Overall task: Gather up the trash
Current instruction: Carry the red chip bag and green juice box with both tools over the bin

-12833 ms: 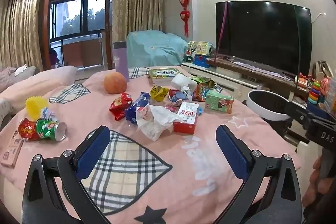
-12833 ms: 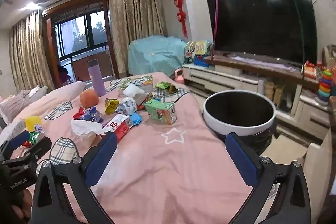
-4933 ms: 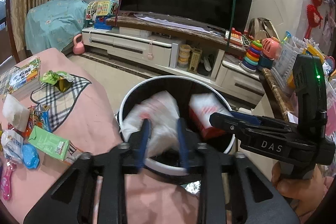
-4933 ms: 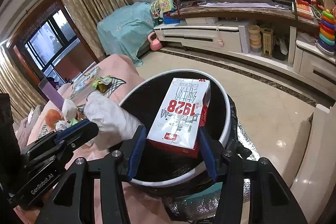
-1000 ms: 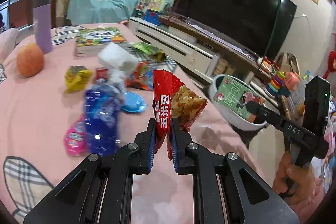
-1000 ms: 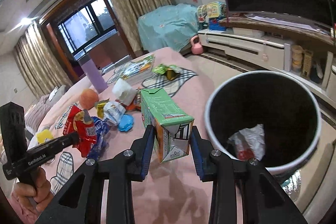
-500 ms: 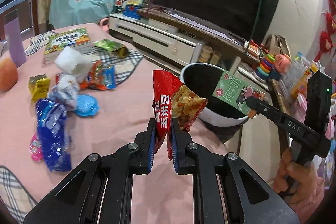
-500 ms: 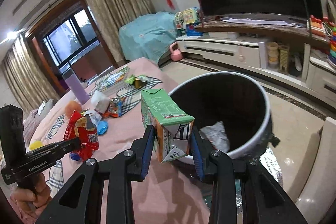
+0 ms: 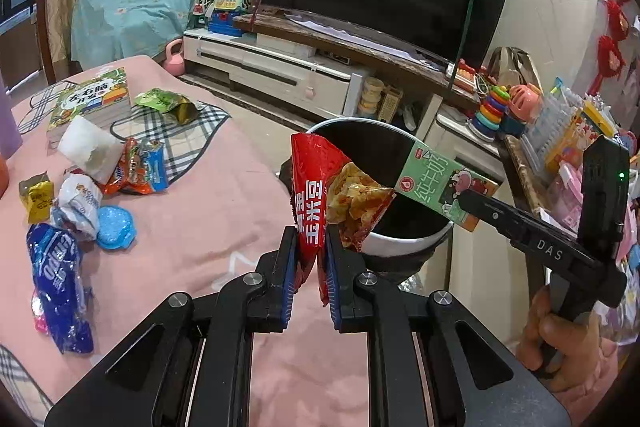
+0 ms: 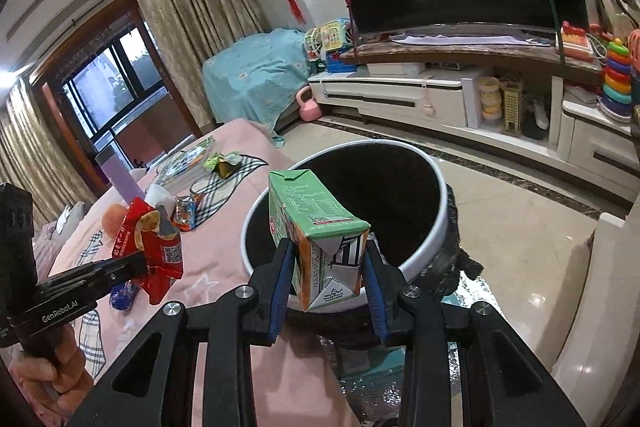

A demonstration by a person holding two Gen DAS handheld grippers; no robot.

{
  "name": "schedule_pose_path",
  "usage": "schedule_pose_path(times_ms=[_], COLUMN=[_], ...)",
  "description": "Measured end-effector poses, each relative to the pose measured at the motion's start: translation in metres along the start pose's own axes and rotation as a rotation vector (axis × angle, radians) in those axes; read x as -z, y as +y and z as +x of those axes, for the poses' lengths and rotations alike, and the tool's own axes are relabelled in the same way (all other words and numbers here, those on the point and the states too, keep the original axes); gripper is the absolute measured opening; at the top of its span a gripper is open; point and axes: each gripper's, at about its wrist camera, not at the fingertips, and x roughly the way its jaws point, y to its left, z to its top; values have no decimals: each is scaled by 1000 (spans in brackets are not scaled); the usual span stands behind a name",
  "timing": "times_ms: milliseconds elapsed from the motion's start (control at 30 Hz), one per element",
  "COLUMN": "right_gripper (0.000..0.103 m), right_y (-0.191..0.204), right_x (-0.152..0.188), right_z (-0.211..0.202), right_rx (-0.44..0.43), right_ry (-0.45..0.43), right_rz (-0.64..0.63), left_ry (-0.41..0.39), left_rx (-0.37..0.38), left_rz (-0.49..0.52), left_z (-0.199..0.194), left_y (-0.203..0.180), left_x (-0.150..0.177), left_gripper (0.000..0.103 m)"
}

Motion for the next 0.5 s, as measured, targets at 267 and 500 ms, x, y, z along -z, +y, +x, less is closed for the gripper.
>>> schedule_pose_path(times_ms=[267,500], right_gripper=[34,34], right_y=[-7,-13], right_x=[0,-4], right_z=[1,3], right_rx=[20,39], right_ry=[2,8], right_rz=[9,4], left_ry=[14,31], left_rx=[-1,2], left_rz=[10,35], left_z=[12,26], left_y=[-8,-21], left_x=[-6,-14], left_gripper=[12,12])
